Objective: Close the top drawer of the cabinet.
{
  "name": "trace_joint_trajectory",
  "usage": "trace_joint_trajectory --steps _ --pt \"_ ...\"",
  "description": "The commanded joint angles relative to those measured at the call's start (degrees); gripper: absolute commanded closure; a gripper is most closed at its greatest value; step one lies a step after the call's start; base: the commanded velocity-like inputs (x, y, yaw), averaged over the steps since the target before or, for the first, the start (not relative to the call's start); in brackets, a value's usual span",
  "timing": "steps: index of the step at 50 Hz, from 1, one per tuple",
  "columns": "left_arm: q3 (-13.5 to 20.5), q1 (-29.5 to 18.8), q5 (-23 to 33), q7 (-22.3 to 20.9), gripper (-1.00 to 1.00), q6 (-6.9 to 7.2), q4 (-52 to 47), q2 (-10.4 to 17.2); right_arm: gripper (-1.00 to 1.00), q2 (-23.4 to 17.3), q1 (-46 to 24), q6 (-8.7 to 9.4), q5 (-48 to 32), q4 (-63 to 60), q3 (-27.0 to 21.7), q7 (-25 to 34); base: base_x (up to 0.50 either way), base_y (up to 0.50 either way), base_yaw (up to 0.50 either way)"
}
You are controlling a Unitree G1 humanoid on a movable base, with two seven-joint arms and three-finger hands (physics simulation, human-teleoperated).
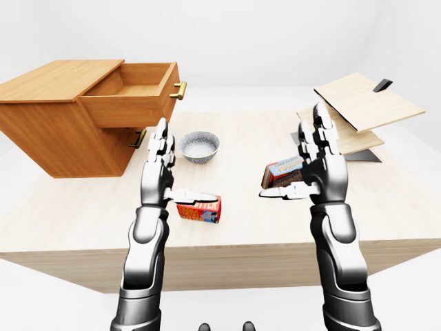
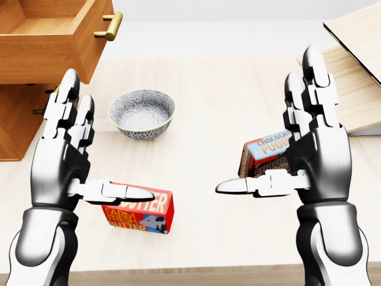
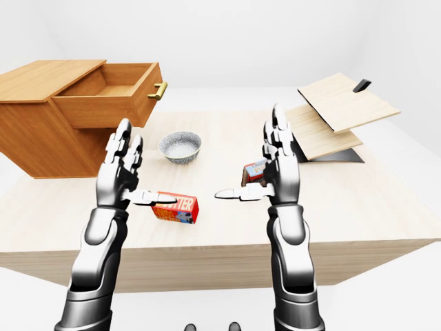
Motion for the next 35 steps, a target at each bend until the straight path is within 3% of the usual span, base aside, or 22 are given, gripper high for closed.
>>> trace_joint_trajectory --steps 1,9,21,29,35 --pt "-0.4 -0.1 -0.2 -0.2 -1.0 0.0 -2.3 -0.2 -1.0 -0.1 -0.2 0.0 1.1 -2.3 -0.1 0.2 0.0 0.0 0.0" --pt "-0.5 0.5 0.0 -0.1 -1.0 0.0 -2.7 -0.4 -1.0 0.0 0.4 0.0 1.3 -2.4 0.0 0.4 0.13 -0.07 0.0" --pt "-0.5 0.7 0.0 -0.2 -1.0 0.0 -2.5 -0.3 -1.0 0.2 0.4 0.0 1.1 -1.8 0.4 0.3 0.38 -0.16 0.0" --pt "-0.6 0.7 0.0 -0.1 -1.0 0.0 -2.1 -0.4 -1.0 0.2 0.9 0.0 -0.6 -1.5 1.2 1.7 0.37 0.19 0.0" --pt "-0.7 0.9 0.0 -0.1 -1.0 0.0 -2.1 -0.5 -1.0 0.5 0.8 0.0 0.4 -1.9 1.0 1.3 0.0 0.0 0.0"
